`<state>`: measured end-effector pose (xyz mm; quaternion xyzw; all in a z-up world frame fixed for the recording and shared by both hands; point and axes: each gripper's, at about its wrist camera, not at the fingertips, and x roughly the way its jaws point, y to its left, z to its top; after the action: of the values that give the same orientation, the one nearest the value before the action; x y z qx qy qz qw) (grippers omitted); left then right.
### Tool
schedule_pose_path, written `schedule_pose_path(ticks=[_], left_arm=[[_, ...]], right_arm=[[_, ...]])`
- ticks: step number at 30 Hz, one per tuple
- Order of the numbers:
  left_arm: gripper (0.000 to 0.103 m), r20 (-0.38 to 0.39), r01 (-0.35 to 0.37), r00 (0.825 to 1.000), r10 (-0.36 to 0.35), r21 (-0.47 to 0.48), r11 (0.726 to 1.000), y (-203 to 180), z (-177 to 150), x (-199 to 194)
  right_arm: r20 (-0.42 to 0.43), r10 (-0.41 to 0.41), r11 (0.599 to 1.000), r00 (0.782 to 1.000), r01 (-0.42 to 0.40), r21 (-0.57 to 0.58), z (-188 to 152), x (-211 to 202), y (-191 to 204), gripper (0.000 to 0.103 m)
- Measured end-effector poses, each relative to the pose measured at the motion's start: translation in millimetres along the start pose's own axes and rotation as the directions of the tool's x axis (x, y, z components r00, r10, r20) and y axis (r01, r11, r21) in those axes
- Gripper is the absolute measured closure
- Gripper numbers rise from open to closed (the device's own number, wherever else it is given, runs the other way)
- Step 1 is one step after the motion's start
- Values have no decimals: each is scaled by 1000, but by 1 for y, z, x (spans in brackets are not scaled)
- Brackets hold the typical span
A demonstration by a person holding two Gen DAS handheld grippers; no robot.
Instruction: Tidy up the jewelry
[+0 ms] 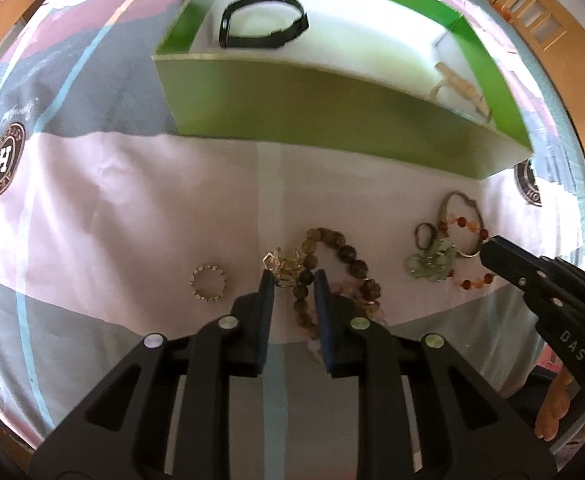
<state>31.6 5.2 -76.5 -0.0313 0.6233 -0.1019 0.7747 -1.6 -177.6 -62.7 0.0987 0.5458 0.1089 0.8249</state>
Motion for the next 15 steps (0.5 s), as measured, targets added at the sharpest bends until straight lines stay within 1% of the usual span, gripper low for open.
schedule_pose_path(ticks=[5,9,11,12,15], left_arm=[[81,-23,-26,999,26,12,1000,-3,0,14],[82,-13,-46,999,47,22,999,-7,-2,15],[93,0,-40,999,40,21,999,-14,-1,14],[95,6,-31,1000,31,21,999,-13,0,11],[95,71,11,997,-12,17,1000,-15,1,-11]], right_arm=[[-13,-17,1000,1000,17,6,0,5,-2,95],[-15,-19,1000,1000,19,13,0,6,-3,95],[-10,-14,1000,1000,15,15,0,5,-4,95],[-8,-12,1000,1000,12,16,0,4,-4,95],[9,1,1000,1000,-1,11,1,-3,-3,95]])
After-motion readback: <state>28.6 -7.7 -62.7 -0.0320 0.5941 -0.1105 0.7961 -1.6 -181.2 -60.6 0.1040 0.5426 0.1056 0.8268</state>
